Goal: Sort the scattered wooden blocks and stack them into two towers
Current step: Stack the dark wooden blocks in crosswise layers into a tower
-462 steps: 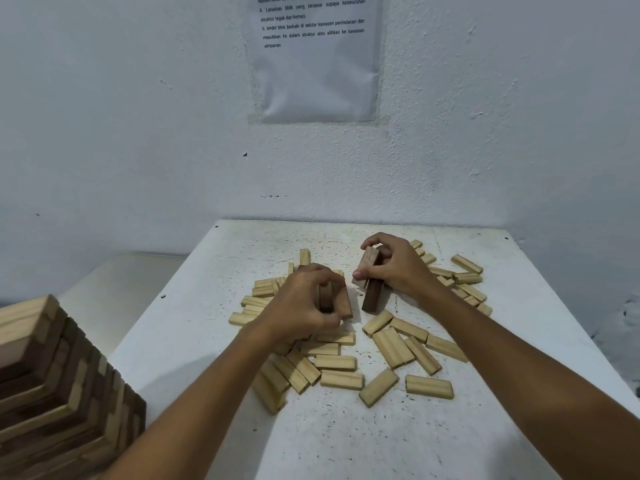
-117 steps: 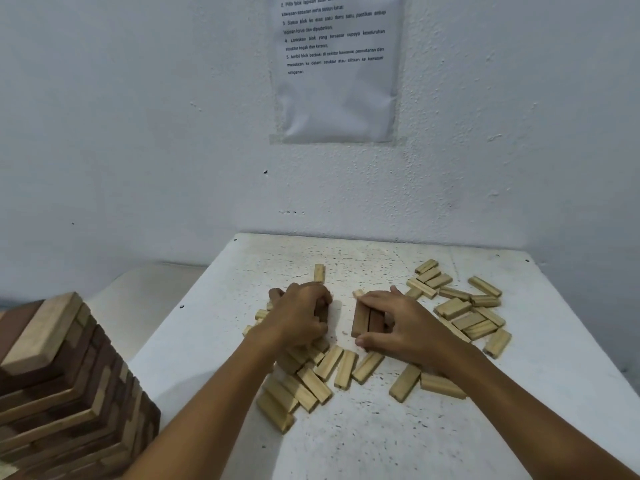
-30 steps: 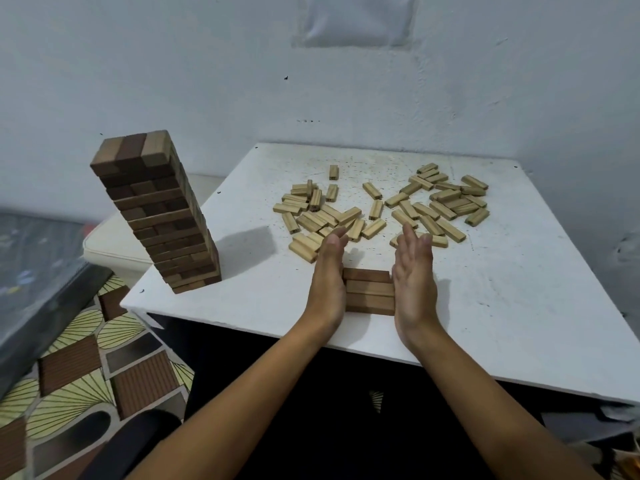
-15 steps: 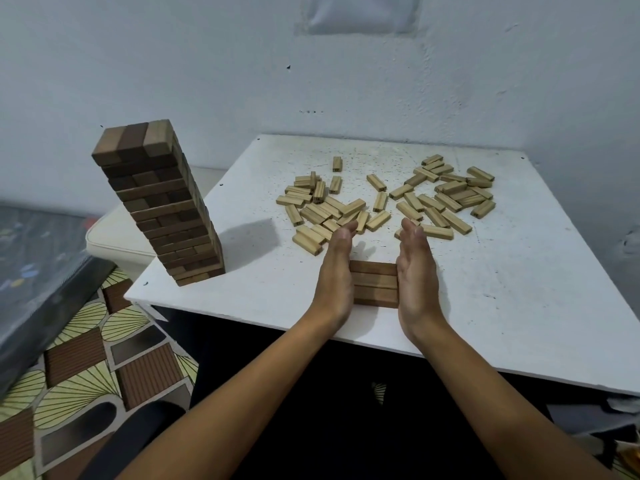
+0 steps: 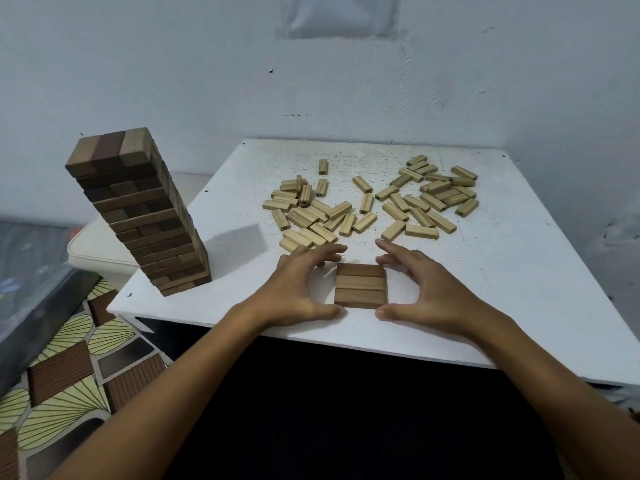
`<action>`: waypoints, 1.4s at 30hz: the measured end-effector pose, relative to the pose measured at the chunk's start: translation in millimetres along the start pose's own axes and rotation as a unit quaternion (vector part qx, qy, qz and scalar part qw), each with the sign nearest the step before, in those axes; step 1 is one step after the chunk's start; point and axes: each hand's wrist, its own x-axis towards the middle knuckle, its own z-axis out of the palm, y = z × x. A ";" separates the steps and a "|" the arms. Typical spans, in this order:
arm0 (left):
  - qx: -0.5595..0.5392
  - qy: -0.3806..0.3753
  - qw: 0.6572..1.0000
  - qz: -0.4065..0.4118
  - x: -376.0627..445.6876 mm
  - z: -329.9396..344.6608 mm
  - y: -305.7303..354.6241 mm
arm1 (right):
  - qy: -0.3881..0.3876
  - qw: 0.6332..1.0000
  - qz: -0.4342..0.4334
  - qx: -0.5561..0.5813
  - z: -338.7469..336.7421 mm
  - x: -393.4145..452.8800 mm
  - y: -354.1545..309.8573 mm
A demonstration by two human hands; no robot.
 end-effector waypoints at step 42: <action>0.014 0.237 0.971 -0.032 -32.7 -259.9 41.1 | 0.030 0.947 -0.285 0.145 -41.5 172.2 -217.1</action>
